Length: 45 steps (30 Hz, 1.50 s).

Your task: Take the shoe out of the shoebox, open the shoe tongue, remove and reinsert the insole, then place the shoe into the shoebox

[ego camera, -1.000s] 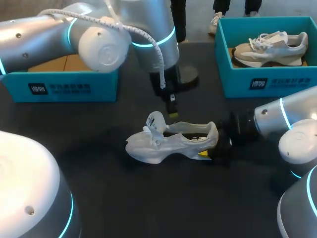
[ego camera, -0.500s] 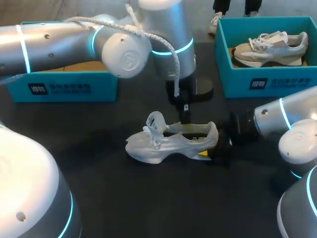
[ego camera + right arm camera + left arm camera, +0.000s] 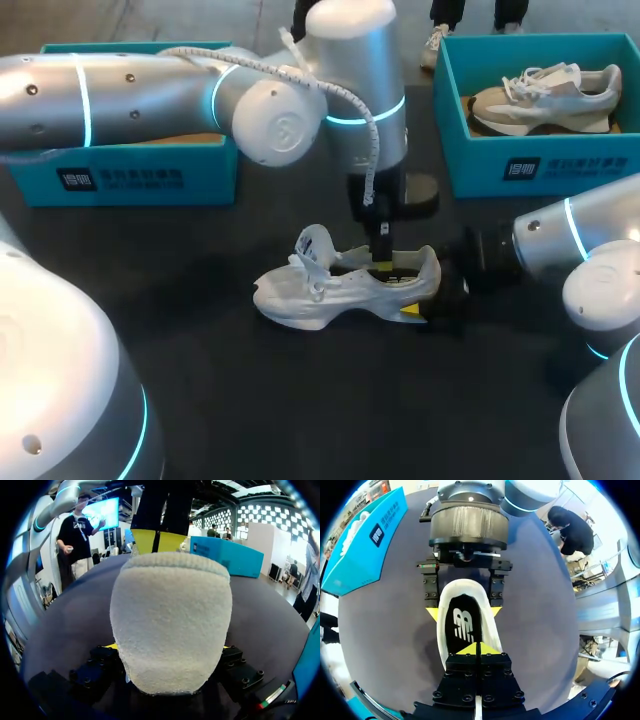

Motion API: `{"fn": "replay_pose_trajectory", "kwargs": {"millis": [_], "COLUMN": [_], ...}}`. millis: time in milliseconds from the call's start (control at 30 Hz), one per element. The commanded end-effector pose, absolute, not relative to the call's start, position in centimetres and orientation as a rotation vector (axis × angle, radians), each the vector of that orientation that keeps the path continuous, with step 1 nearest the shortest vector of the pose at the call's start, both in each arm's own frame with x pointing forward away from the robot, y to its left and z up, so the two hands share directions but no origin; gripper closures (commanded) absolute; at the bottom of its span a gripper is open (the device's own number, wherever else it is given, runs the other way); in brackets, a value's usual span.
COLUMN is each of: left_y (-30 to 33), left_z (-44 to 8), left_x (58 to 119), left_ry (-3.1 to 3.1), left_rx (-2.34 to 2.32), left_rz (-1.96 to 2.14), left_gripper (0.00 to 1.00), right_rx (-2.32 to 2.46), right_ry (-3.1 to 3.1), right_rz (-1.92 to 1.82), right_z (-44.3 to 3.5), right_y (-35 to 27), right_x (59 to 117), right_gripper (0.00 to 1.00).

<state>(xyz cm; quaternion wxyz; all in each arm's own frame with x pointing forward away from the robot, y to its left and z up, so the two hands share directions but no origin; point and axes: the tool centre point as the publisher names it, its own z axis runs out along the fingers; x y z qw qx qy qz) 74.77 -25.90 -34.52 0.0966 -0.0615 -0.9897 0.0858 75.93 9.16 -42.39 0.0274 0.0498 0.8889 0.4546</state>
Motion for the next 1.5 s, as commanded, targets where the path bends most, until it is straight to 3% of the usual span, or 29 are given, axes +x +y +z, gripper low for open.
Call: {"fn": "replay_pose_trajectory", "kwargs": {"millis": [33,1500], "left_y": [-26.1,-25.6], "left_z": [-35.3,-38.9], "left_x": [75.2,73.3], "left_ry": [-2.912,-2.818], "left_rx": [-0.214,-0.321], "left_rz": [0.25,0.195], "left_gripper": [1.0,1.0], "right_rx": [0.157,0.157], "right_ry": [2.748,2.748], "right_rz": [1.394,1.394], "right_z": [-42.5,-42.5], "right_y": [9.5,9.5], "right_x": [76.0,76.0], "right_gripper": [1.0,1.0]}}
